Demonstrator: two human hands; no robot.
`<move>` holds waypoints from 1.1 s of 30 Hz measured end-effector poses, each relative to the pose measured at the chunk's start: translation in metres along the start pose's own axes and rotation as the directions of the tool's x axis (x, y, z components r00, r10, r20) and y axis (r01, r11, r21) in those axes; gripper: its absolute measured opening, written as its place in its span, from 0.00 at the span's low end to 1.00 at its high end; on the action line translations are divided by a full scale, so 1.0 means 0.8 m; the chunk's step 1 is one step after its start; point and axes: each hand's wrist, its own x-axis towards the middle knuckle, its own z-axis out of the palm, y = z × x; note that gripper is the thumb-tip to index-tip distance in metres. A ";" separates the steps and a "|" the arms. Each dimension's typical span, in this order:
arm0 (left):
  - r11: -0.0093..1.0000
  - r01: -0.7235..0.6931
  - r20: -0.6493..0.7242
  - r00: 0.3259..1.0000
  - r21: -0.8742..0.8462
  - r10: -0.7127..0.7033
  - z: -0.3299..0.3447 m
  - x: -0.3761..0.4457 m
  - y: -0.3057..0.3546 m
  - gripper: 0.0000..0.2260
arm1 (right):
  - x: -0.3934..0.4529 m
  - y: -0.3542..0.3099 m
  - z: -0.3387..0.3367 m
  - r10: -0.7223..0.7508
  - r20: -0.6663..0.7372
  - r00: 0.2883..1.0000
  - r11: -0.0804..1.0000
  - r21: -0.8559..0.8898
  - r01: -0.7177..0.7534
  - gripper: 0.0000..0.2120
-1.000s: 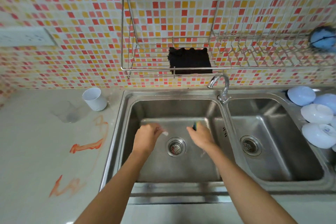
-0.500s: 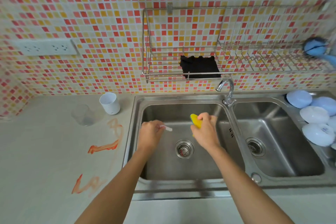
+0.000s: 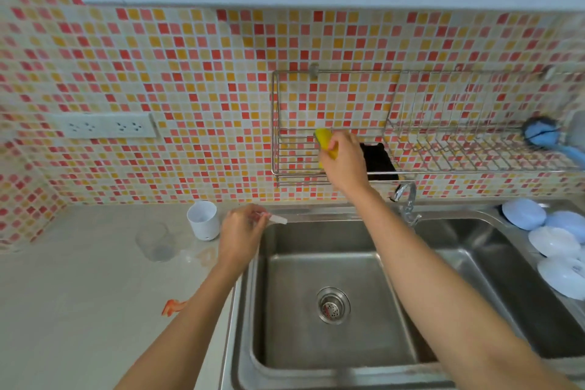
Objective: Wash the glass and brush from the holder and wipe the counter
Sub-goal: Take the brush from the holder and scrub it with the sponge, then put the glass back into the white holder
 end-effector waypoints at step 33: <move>0.980 0.180 -0.050 0.983 0.081 -0.176 -0.076 0.153 -0.247 0.08 | -0.120 0.015 0.350 0.142 0.491 0.859 0.977 0.072 -0.202 0.41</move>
